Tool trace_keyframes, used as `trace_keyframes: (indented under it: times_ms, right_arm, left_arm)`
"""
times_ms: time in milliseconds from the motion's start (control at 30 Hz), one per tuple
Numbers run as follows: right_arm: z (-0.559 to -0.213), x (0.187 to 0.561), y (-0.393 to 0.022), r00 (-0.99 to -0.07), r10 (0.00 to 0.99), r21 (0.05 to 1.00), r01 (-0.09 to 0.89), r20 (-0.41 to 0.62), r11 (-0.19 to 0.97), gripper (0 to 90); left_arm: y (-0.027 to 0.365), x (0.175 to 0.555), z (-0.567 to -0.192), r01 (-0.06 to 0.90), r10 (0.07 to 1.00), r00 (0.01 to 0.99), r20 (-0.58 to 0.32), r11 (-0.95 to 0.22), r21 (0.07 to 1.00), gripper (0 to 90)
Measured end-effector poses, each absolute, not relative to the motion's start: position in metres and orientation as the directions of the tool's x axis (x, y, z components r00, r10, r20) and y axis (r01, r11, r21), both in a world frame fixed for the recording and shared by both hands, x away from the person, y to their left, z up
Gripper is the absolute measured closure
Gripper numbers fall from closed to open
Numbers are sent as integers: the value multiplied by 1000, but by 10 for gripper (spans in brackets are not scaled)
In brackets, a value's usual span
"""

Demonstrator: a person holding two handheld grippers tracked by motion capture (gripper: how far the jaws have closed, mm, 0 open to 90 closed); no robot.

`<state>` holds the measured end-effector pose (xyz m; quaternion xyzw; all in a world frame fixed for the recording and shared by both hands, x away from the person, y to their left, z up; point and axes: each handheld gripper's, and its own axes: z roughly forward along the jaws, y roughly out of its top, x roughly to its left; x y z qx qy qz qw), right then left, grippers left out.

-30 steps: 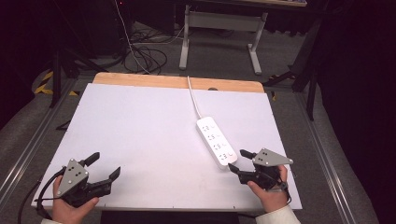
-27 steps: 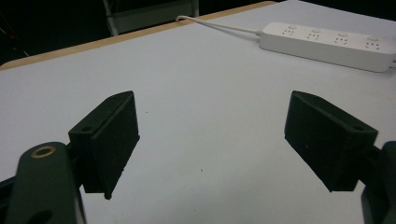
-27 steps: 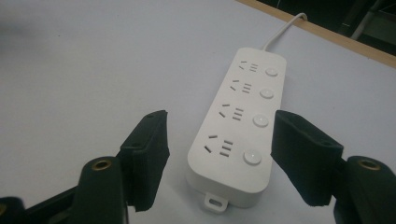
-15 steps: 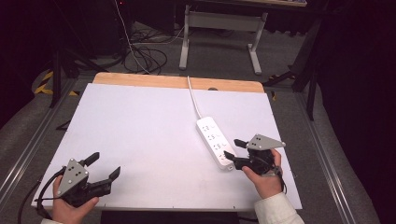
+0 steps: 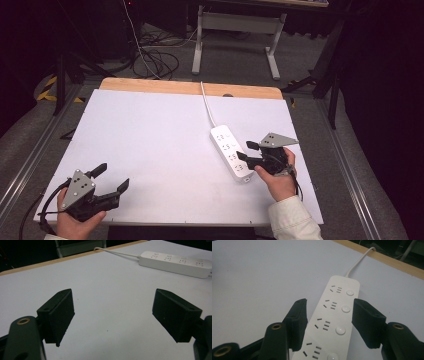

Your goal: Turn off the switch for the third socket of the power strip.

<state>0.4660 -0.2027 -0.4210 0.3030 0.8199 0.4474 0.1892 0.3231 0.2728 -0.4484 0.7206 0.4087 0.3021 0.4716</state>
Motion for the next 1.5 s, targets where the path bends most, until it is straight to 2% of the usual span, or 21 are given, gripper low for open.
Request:
trace_keyframes:
  times_ms: [800, 967, 1200, 1267, 1300, 1333, 1500]
  right_arm:
    - [-432, 499, -194, -731, 682, 838, 371, -1, 399, 493]
    - [-434, 501, -195, -734, 679, 839, 379, 15, 392, 536]
    - [-433, 500, -195, -737, 675, 839, 374, 10, 396, 548]
    - [-433, 499, -194, -738, 675, 836, 369, -1, 405, 579]
    - [-433, 499, -194, -744, 668, 834, 358, -17, 420, 644]
    - [-433, 499, -194, -744, 668, 834, 358, -17, 420, 644]
    - [-432, 497, -193, -758, 650, 820, 344, -44, 458, 799]
  left_arm:
    - [272, 324, -449, 306, 874, 483, 50, -222, 926, 186]
    - [272, 324, -449, 307, 873, 485, 53, -227, 924, 188]
    - [272, 324, -449, 305, 872, 486, 56, -229, 924, 188]
    - [273, 324, -449, 304, 870, 489, 57, -232, 924, 190]
    - [272, 324, -449, 304, 870, 490, 53, -228, 925, 191]
    - [272, 323, -449, 302, 869, 491, 55, -229, 925, 191]
    - [272, 323, -449, 302, 869, 492, 58, -233, 925, 194]
